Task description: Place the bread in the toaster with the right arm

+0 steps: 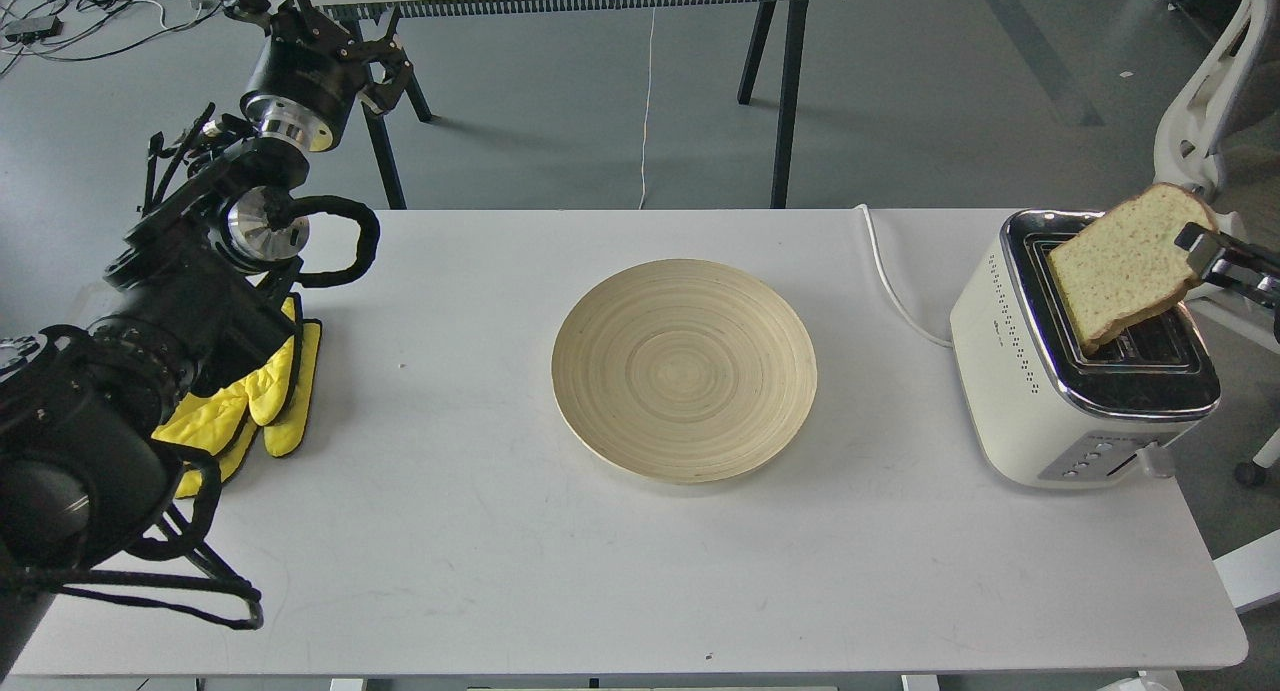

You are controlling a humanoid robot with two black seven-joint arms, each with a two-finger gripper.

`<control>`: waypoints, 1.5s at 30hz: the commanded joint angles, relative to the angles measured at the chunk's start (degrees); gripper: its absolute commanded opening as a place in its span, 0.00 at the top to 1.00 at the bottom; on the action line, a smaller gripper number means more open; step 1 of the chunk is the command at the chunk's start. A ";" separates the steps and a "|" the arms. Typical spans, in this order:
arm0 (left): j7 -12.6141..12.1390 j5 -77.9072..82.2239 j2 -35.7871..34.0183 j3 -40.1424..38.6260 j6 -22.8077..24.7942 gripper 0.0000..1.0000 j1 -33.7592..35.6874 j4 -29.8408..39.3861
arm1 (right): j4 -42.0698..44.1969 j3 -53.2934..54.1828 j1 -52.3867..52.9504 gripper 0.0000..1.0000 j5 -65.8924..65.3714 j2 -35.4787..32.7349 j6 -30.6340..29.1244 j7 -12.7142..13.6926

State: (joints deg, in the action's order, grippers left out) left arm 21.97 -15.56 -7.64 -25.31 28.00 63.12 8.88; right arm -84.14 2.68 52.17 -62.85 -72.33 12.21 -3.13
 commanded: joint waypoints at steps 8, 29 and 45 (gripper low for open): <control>0.00 0.00 0.00 0.00 0.00 0.00 -0.01 0.00 | -2.17 8.03 0.12 0.04 2.02 4.12 0.19 -0.74; 0.00 -0.09 -0.09 -0.17 0.00 0.00 -0.01 0.00 | 17.32 38.26 -0.23 0.00 47.70 39.18 -7.79 -10.23; -0.18 -0.26 -0.27 -0.97 0.00 0.00 0.07 0.00 | 44.50 56.65 -0.49 0.00 69.70 52.29 -30.75 -3.99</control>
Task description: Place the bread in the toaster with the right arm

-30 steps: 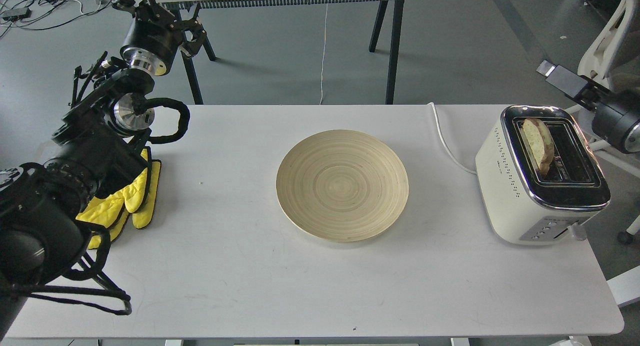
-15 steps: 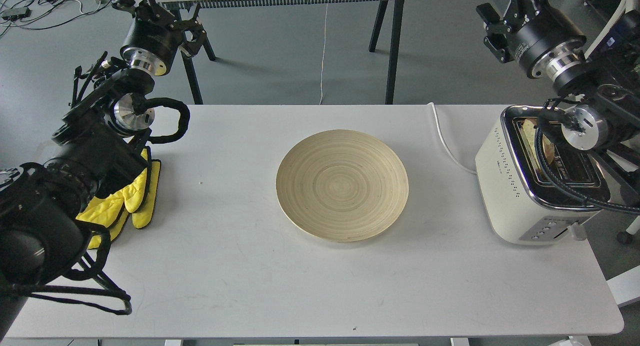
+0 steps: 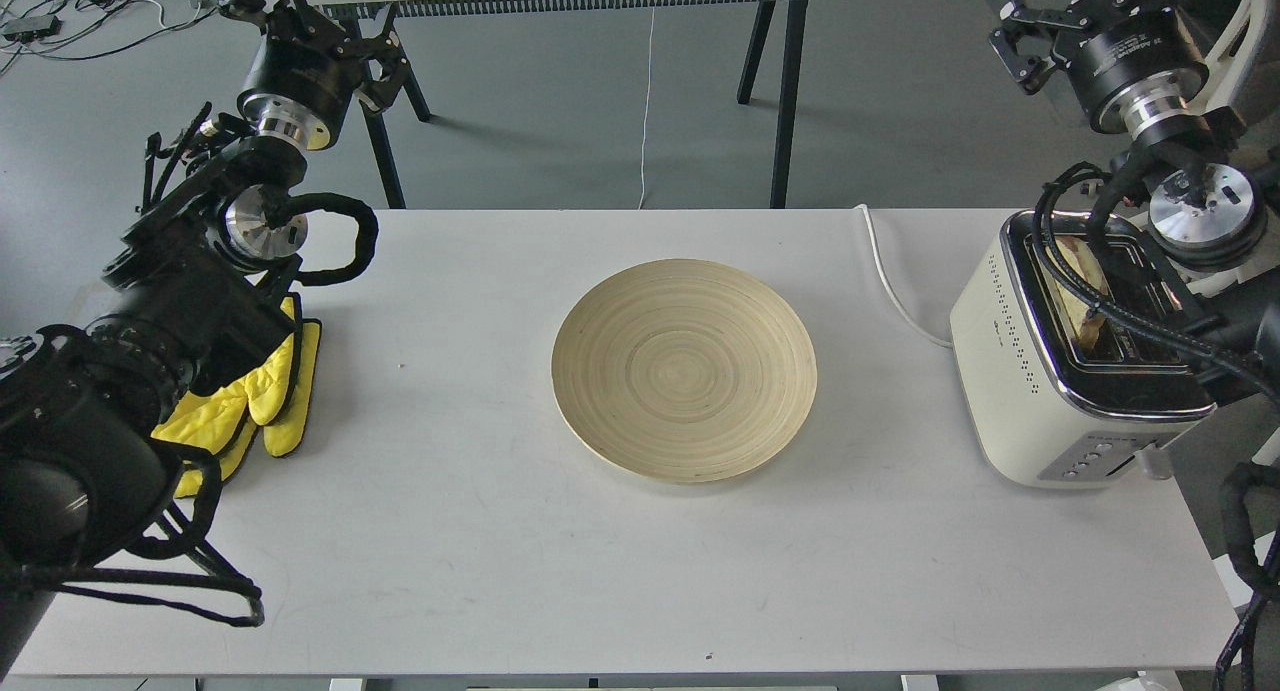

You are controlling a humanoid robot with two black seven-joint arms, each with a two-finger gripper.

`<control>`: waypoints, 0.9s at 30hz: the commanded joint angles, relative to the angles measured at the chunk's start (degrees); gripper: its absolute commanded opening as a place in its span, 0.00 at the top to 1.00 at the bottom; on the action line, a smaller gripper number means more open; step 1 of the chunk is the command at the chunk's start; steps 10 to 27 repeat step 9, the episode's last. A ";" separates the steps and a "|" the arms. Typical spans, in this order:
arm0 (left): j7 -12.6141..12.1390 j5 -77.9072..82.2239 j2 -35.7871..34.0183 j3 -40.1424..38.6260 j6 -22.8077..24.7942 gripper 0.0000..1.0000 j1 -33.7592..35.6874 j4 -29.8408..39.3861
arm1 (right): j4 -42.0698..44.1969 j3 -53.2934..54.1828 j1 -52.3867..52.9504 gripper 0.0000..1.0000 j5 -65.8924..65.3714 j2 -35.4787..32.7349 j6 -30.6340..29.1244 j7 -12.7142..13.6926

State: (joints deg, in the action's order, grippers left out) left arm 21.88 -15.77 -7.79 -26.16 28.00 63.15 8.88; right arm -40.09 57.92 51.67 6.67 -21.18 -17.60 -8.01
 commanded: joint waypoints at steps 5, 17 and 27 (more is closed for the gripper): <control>0.09 -0.05 0.05 -0.03 0.00 0.00 -0.05 0.00 | 0.37 1.50 0.00 0.00 0.18 1.67 -1.21 0.45; 0.09 -0.05 0.05 0.06 0.00 0.00 -0.05 0.00 | -0.42 0.97 0.09 0.00 0.18 1.67 -3.31 0.19; 0.09 -0.05 0.05 0.06 0.00 0.00 -0.05 0.00 | -0.42 0.97 0.09 0.00 0.18 1.67 -3.31 0.19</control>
